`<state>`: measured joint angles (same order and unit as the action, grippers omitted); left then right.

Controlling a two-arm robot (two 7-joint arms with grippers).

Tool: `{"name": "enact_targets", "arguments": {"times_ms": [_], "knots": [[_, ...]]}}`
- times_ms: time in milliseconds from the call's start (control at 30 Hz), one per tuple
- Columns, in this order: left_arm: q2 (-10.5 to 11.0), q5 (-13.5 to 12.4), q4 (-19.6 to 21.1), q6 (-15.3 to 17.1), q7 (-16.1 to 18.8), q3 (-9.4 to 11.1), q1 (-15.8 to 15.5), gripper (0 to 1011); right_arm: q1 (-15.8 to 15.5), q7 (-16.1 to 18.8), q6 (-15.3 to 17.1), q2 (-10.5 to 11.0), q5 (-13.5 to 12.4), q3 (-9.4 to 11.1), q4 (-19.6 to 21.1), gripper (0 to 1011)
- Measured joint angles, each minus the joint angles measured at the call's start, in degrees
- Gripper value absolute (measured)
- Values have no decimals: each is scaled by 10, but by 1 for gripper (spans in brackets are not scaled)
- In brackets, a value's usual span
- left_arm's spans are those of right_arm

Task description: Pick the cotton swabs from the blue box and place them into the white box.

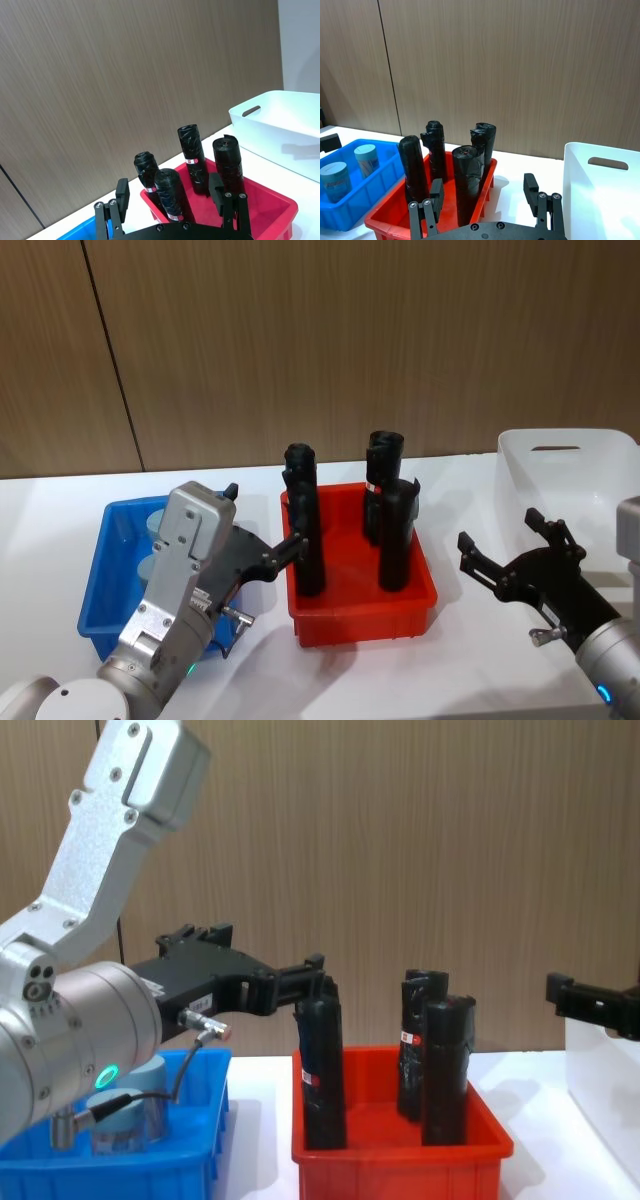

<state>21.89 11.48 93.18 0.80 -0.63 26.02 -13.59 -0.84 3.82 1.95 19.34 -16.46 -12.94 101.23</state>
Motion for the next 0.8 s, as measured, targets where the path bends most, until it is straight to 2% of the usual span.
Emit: {"name": "enact_targets", "arguments": {"times_ms": [800], "knots": [[0,0,0,0,0,0,0,1004,0,0,0,0,0,0,0,1002]]}}
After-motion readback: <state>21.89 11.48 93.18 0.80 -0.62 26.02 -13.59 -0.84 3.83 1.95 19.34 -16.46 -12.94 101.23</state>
